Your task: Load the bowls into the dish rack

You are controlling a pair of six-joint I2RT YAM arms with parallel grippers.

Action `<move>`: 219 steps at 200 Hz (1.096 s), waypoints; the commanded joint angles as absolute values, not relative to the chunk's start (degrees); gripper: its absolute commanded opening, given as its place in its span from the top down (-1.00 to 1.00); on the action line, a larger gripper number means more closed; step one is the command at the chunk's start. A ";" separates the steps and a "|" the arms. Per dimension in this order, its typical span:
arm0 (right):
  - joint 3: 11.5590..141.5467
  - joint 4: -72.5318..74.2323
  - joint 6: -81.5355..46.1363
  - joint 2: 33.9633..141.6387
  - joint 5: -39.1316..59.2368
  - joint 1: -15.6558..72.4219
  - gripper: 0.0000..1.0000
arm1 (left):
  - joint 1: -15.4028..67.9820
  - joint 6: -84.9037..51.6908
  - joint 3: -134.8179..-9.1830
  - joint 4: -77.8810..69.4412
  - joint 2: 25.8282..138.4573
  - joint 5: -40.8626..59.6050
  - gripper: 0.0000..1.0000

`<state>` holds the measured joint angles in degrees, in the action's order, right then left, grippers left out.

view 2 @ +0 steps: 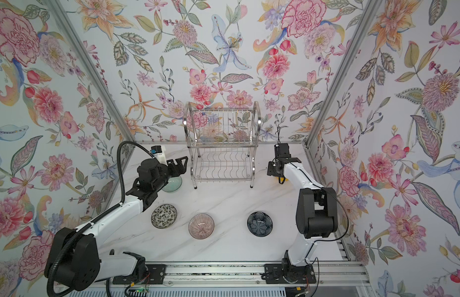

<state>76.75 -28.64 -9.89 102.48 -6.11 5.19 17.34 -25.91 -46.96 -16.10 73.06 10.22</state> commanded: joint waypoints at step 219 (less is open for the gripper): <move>89.23 -35.53 13.55 117.58 -5.54 4.00 0.19 | 12.54 -5.89 -49.40 2.99 66.84 38.52 -0.98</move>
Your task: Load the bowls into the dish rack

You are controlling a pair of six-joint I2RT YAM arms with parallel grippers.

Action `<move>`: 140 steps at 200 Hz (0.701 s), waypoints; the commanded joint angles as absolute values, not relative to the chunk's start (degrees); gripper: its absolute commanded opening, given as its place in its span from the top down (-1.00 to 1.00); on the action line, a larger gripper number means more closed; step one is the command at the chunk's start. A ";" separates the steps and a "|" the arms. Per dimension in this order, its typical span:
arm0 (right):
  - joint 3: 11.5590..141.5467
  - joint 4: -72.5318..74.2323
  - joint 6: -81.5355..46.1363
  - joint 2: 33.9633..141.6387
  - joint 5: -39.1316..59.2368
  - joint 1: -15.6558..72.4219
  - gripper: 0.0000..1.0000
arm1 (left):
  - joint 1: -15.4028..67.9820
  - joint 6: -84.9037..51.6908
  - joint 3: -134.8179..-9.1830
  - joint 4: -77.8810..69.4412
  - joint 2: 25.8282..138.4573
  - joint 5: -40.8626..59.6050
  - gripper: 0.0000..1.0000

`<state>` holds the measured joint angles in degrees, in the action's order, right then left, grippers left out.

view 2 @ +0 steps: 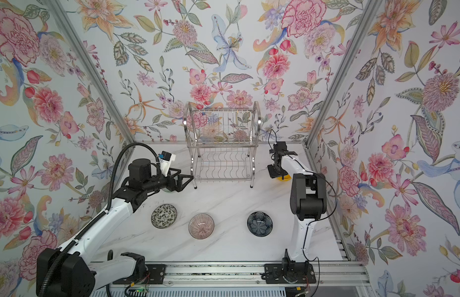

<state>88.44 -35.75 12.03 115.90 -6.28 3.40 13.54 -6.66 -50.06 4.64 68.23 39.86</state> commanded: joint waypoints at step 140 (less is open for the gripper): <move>89.87 -34.76 14.62 117.24 -6.23 4.34 0.75 | 11.43 -4.68 -48.26 2.23 64.65 31.14 -0.98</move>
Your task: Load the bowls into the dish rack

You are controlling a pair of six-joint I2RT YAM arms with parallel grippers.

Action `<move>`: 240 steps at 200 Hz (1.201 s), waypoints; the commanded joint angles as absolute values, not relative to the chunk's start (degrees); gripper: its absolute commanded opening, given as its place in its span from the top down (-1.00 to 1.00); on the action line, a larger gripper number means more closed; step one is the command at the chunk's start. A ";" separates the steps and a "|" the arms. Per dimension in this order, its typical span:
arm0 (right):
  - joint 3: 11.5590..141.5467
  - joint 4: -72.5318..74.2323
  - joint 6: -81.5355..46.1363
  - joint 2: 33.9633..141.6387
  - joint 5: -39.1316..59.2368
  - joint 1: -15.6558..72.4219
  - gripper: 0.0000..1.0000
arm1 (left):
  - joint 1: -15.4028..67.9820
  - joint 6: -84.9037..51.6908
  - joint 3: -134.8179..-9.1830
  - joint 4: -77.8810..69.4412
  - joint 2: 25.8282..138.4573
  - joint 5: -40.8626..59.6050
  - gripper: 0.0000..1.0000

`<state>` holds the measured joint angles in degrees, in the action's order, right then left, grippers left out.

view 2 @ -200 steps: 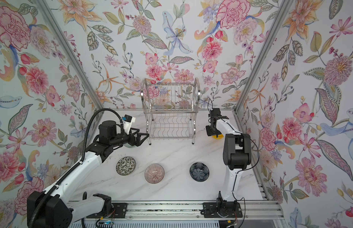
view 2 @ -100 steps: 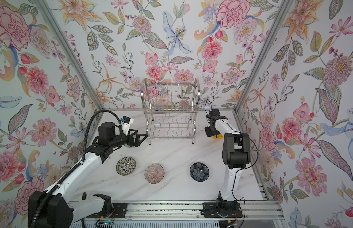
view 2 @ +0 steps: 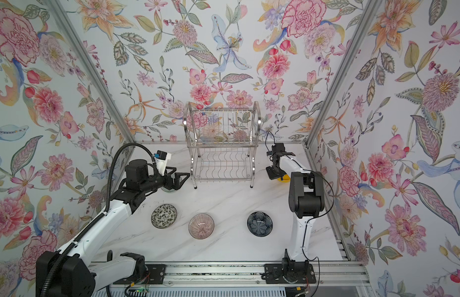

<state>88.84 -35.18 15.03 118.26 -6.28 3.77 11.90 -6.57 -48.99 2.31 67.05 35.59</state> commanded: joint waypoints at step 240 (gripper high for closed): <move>49.88 -4.24 -12.33 68.41 -23.67 15.76 0.80 | 10.88 -5.29 -45.21 3.26 60.39 8.32 -0.98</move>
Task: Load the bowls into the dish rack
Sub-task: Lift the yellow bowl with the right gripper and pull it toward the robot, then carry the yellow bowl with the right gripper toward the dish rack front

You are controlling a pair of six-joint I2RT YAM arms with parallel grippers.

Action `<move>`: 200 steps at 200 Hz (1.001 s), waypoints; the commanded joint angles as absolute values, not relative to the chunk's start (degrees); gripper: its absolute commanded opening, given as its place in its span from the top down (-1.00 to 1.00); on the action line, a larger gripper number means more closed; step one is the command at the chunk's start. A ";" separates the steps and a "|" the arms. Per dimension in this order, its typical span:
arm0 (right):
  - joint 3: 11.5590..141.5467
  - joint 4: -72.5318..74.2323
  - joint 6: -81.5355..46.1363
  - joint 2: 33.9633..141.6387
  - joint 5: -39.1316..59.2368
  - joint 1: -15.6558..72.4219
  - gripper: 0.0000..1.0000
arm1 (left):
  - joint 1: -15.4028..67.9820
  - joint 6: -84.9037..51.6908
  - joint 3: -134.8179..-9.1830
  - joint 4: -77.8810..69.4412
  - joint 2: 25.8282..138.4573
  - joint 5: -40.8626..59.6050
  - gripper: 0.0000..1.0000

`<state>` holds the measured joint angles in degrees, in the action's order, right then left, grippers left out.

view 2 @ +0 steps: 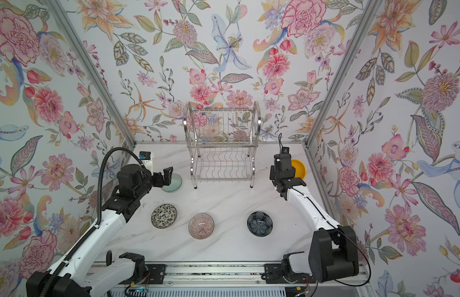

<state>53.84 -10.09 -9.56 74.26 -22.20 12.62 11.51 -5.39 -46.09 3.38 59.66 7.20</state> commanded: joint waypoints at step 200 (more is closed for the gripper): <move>31.96 39.28 5.87 69.01 -25.09 43.91 0.80 | 10.59 -5.41 -44.47 1.71 59.06 12.47 -0.98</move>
